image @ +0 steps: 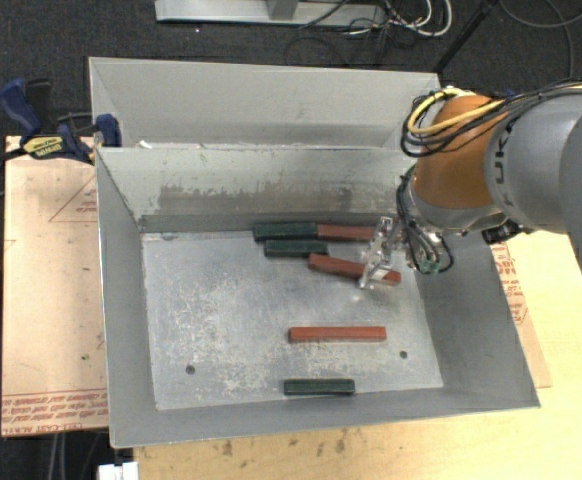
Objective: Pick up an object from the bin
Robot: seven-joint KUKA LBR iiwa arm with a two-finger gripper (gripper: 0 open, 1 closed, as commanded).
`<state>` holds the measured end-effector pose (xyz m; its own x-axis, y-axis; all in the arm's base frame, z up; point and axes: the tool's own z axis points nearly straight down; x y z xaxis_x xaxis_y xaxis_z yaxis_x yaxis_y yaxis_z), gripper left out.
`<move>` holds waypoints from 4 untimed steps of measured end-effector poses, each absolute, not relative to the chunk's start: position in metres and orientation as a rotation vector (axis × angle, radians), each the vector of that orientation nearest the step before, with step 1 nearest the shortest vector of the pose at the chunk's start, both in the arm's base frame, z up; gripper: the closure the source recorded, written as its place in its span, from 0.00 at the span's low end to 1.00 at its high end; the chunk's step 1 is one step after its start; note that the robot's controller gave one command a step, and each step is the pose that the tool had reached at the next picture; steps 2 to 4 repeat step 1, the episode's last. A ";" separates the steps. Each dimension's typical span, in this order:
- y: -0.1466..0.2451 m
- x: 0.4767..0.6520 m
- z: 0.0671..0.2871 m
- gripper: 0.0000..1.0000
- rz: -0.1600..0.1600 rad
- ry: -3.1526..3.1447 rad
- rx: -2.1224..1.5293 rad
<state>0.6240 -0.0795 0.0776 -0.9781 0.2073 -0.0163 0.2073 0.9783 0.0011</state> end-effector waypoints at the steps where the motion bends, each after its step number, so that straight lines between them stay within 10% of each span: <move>1: -0.081 0.634 0.216 1.00 0.000 3.123 0.280; 4: -0.081 0.634 0.216 1.00 0.000 3.123 0.280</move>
Offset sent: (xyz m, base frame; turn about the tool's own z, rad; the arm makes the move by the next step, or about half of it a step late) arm 0.0000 0.0000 0.0000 0.0000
